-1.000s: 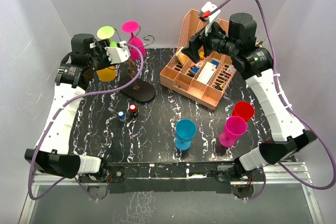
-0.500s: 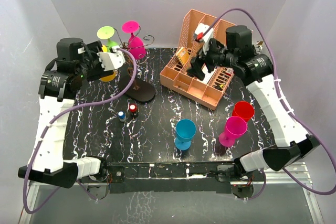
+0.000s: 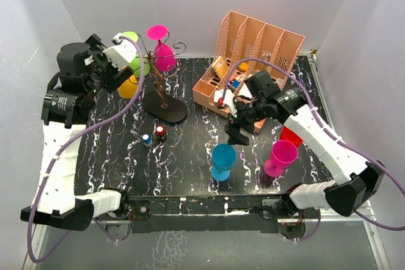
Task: Place the wine glass upside down on the wine glass rack
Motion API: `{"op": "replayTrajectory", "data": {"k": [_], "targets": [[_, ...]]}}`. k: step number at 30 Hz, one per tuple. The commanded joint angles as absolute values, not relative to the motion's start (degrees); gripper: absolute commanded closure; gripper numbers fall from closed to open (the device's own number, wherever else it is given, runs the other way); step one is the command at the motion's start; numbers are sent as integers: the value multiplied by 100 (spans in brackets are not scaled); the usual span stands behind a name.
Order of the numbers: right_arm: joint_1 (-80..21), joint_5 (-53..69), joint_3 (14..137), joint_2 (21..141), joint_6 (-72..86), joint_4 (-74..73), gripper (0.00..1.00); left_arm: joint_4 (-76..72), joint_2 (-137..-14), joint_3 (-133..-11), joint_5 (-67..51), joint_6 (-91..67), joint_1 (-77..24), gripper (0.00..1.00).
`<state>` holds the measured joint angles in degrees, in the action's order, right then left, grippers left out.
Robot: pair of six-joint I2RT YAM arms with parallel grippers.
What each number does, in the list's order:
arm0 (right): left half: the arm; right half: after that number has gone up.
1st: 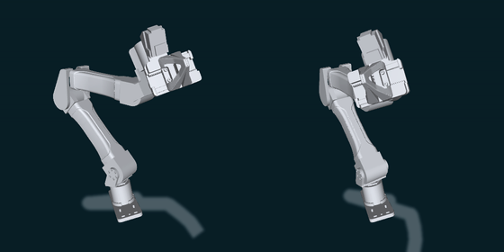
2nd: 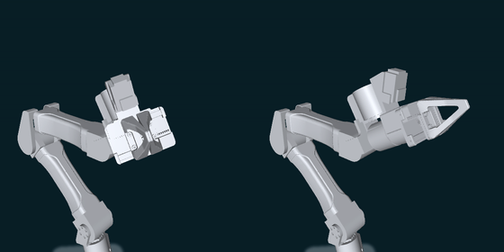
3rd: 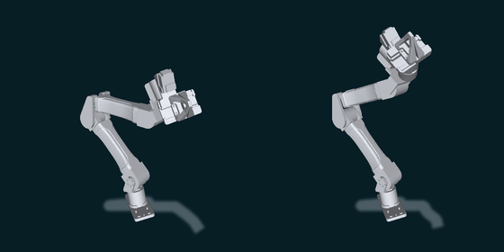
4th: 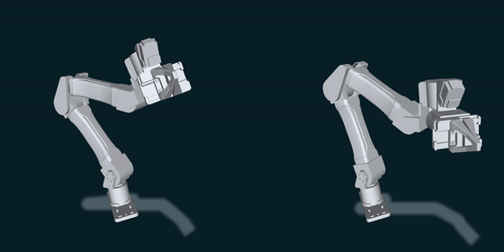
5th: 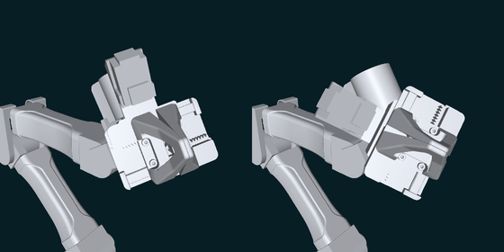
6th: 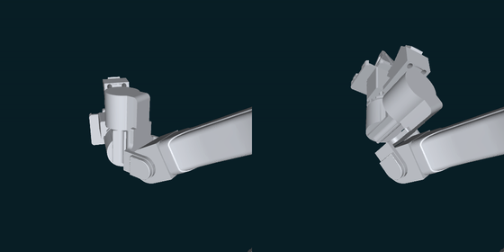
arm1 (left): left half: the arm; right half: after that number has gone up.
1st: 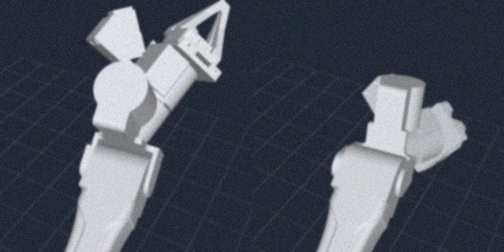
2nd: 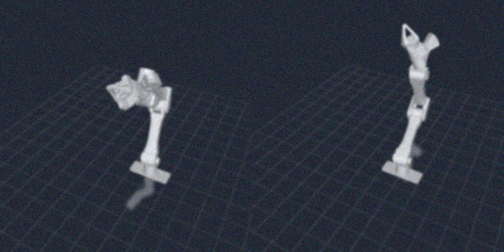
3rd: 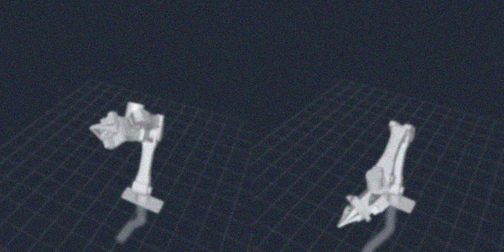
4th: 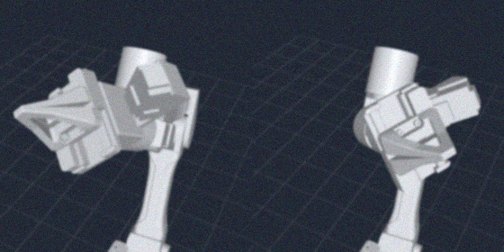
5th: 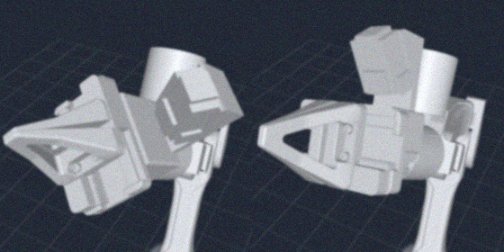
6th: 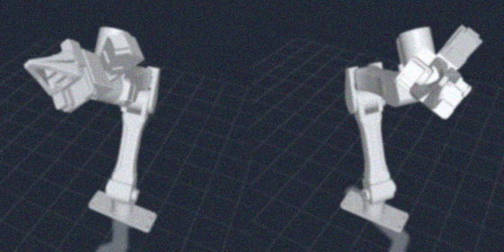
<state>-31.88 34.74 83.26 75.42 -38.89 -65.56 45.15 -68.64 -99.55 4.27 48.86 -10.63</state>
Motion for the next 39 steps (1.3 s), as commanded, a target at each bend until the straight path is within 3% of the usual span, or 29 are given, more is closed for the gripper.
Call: {"op": "replayTrajectory", "data": {"k": [1, 19, 22, 26, 31, 39], "targets": [[-3451, 3427, 7840, 7354, -3815, -6355, 18, 3803, -6716, -9706, 1037, 4410, -940, 15], [-4003, 2671, 7072, 7802, -3362, -5444, 50, 3703, -6718, -9555, 1029, 4373, -861, 14], [-4031, 2595, 7065, 7851, -3375, -5424, 62, 3617, -6728, -9520, 1081, 4247, -861, 14], [-4035, 2383, 7225, 7916, -3445, -5442, 91, 3449, -6736, -9548, 1183, 4008, -861, 12], [-4026, 2054, 7563, 7598, -3580, -5050, 92, 3316, -6756, -9700, 957, 3374, -841, 7], [-3676, 1877, 8983, 7350, -3566, -4560, 92, 3344, -6739, -9935, -1165, 1825, -529, 3]]}}
